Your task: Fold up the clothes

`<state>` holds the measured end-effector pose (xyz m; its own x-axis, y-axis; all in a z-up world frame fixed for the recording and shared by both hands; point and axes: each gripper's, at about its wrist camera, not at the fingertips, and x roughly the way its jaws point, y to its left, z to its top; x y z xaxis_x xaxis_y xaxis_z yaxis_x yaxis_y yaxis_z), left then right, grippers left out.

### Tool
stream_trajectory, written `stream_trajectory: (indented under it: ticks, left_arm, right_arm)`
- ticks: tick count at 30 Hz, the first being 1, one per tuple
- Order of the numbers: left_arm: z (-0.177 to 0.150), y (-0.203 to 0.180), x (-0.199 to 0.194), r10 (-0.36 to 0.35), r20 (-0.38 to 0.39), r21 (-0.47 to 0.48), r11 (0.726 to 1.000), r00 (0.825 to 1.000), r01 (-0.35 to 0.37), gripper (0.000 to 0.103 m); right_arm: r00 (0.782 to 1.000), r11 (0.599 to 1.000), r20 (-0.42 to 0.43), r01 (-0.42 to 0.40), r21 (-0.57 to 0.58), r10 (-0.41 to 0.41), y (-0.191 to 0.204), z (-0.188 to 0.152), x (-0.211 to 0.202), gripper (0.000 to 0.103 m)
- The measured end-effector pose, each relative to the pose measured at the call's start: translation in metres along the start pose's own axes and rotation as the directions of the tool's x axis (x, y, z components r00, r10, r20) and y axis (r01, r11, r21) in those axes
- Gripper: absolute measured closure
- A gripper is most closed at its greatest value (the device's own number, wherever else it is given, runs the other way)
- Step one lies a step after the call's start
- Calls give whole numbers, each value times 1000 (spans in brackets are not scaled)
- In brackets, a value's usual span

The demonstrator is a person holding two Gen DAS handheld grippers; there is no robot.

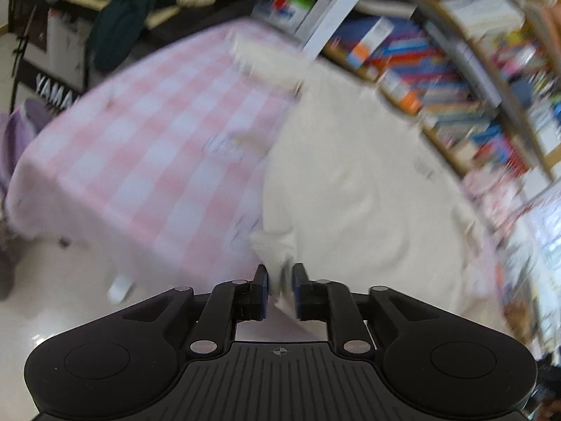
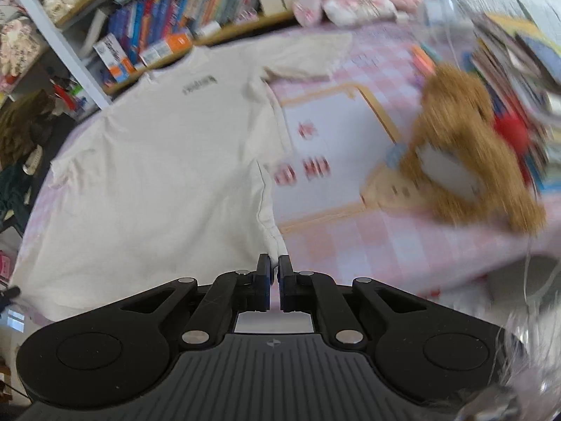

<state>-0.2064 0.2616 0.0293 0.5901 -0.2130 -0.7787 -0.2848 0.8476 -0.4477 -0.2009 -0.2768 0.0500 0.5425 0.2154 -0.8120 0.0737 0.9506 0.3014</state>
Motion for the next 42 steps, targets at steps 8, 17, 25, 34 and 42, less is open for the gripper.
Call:
stream_trajectory:
  ticks: [8,17,25,34,42]
  left_arm:
    - [-3,19,14,156,11,45,987,988,-156,54]
    - [15,-17,23,159,161,276,940,974,-199,53]
    - [19,-18,52,202,124,328,916,972,-232,81]
    - [15,-17,50,194,119,381,897,974,-225,92]
    - [7,-20,46,181,97,416,886,979,-205,96]
  right_arm:
    - [991,995,-92,103,17,-101,-20,-34,11,92]
    - [988,978,57,152,-142,-145,-2,-21,13,67]
    - [985,961,2,169,-218,-173,17,-20,57,98]
    - [984,980,-55,161,-116,-168,14,-34,53,98]
    - [972,951,28,236,-201,-235,34,-32,44,69]
